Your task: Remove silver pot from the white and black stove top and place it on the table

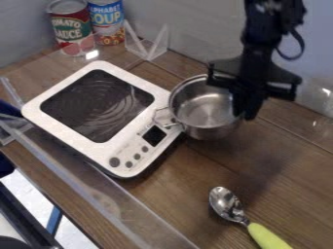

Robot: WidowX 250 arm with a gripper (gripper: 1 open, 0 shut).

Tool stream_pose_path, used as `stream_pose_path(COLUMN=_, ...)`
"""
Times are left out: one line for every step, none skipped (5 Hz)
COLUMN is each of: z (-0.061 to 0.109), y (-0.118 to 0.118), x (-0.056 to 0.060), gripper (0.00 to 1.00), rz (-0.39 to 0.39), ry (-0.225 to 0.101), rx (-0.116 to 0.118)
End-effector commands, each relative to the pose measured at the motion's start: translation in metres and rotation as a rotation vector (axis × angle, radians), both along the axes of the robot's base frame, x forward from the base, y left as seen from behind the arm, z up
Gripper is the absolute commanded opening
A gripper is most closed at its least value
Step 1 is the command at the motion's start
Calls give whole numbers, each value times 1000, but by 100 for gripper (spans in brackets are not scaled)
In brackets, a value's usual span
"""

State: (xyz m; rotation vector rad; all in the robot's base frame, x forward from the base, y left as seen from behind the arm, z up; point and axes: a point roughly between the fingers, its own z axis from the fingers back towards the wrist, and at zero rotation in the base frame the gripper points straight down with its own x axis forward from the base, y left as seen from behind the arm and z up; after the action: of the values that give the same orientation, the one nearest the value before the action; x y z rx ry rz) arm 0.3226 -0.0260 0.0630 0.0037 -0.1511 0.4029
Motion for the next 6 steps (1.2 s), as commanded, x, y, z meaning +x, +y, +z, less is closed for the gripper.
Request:
stream_pose_path(z=-11, y=-20, x=0, gripper=0, rz=-64, ry=-43, rx=1)
stream_pose_path(z=-21, y=-27, x=-4, gripper=0, rz=-71, ry=-60, rx=-2)
stream_pose_path(z=-20, y=-21, x=-9, gripper=0, rz=-88, ry=-60, rx=3)
stream_pose_path(z=-15, y=-24, x=-13, gripper=0, rz=-81, ry=-56, rx=12)
stream_pose_path(z=-11, y=-28, x=-16, gripper=0, rz=-73, ry=-55, rx=19)
stream_pose_path(z=-9, y=-28, x=-21, gripper=0, rz=-85, ry=-51, rx=22)
